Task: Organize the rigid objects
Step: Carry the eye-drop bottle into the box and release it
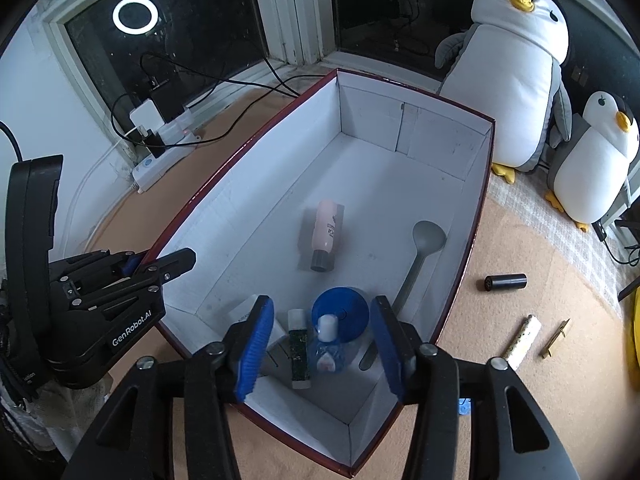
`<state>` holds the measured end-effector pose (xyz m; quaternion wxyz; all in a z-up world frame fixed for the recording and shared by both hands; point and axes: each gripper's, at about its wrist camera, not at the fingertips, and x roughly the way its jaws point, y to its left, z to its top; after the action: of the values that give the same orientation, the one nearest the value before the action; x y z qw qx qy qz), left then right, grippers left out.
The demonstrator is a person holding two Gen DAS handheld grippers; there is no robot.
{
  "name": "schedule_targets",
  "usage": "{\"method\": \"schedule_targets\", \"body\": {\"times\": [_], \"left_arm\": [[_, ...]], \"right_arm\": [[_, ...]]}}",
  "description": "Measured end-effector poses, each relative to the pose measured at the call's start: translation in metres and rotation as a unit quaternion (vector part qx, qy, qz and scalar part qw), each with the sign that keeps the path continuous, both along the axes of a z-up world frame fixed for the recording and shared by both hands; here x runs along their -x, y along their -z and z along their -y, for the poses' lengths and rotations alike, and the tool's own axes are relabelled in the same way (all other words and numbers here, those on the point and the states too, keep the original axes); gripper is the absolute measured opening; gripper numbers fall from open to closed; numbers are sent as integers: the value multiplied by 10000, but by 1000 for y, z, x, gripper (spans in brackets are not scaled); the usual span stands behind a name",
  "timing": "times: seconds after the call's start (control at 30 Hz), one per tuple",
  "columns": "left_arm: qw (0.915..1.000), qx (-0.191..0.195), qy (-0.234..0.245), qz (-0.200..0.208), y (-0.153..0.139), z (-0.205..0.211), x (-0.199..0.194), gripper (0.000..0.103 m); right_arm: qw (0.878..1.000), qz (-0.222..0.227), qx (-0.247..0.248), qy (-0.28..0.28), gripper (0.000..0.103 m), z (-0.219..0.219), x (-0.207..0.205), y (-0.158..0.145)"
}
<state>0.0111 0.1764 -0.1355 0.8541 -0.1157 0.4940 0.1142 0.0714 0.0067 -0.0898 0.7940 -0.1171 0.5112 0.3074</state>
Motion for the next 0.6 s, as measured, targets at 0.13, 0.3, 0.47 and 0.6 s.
{"method": "schedule_targets", "body": {"times": [0.13,0.3,0.47,0.6], "left_arm": [[10000,-11,5,-9,0,0,0,12],[10000,-47,2,-30,0,0,-1,12],[9999,-103,17,-57,-2,4,-4,12],[9999,-139,15,-85,-3,5,-7,12]], "right_arm": [[10000,19,-40,13,52,1,0,-2],[9997,42,-203,109,52,9,-2,-10],[9986,91,-418,306,52,29,-7,-22],[9966,116,-562,586,52,53,-15,-30]]}}
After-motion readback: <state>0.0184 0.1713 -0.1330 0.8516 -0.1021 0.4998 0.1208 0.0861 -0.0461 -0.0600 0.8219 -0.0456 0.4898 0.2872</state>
